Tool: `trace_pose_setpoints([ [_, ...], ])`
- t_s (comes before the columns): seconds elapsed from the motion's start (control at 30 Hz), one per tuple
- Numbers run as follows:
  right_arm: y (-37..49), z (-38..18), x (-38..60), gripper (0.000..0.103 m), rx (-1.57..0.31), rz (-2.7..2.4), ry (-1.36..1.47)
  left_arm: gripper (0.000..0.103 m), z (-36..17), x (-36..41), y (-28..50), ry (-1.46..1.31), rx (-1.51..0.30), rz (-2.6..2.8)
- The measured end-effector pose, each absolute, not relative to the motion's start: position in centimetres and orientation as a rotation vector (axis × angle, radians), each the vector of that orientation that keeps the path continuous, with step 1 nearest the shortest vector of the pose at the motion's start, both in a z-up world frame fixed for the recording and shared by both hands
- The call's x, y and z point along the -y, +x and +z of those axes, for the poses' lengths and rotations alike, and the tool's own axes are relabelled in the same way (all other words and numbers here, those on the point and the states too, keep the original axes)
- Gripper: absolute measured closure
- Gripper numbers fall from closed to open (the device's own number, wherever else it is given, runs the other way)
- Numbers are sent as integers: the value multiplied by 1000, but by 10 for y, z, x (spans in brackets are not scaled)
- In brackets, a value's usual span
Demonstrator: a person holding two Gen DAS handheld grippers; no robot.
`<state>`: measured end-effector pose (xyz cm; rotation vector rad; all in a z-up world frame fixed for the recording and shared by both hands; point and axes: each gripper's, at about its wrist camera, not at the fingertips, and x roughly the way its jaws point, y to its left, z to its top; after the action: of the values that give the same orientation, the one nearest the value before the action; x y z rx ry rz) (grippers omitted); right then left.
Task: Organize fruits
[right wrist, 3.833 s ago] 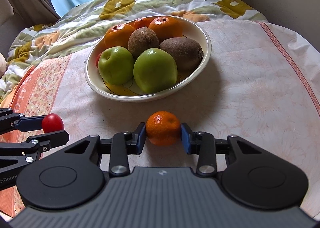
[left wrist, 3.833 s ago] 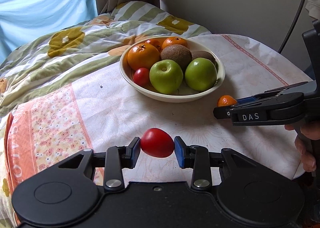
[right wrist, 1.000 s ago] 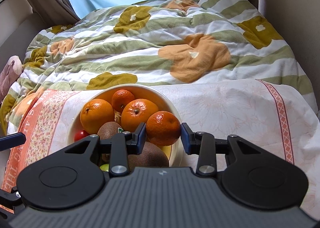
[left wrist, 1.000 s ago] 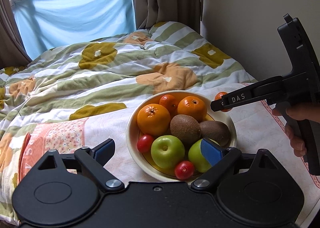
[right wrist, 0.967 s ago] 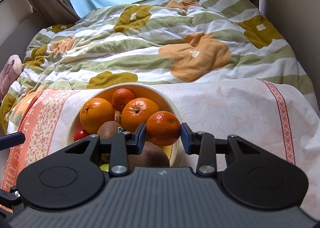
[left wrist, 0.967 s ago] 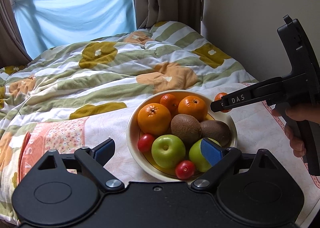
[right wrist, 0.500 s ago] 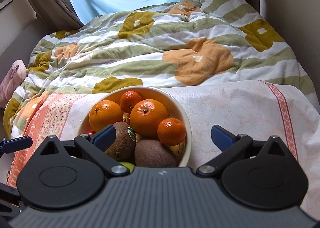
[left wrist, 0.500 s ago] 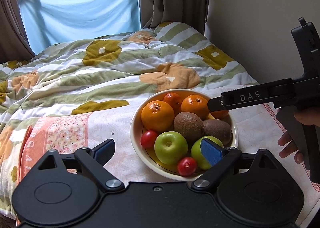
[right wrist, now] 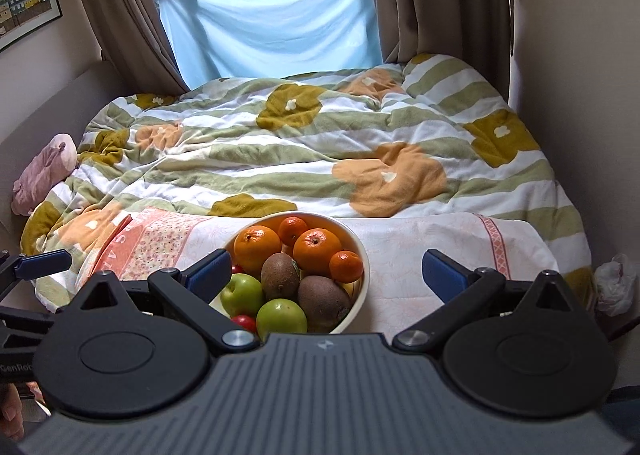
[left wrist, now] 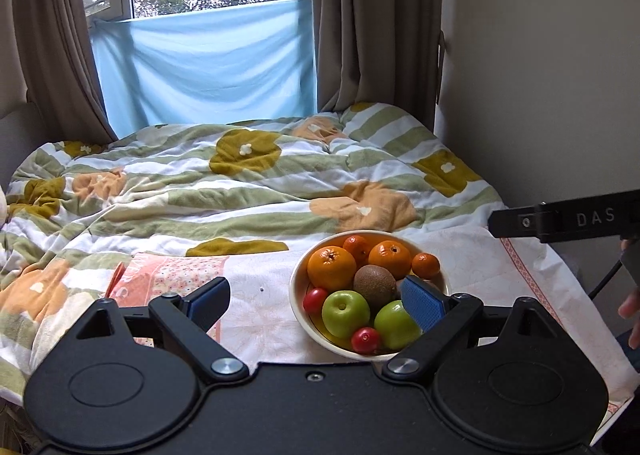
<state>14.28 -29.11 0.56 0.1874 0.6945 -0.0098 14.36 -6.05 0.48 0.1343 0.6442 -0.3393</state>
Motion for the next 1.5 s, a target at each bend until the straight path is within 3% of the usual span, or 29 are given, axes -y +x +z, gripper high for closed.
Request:
trace_pose_setpoints([
  [0.2, 81, 32, 283, 0, -683, -62, 141, 0, 30, 52, 104, 113, -594, -295],
  [0.6, -13, 33, 269, 0, -707, -163, 71, 0, 35, 43, 33, 132, -590, -259],
  [1.5, -46, 29, 262, 0, -720, -175, 80, 0, 33, 38, -2, 108, -593, -249],
])
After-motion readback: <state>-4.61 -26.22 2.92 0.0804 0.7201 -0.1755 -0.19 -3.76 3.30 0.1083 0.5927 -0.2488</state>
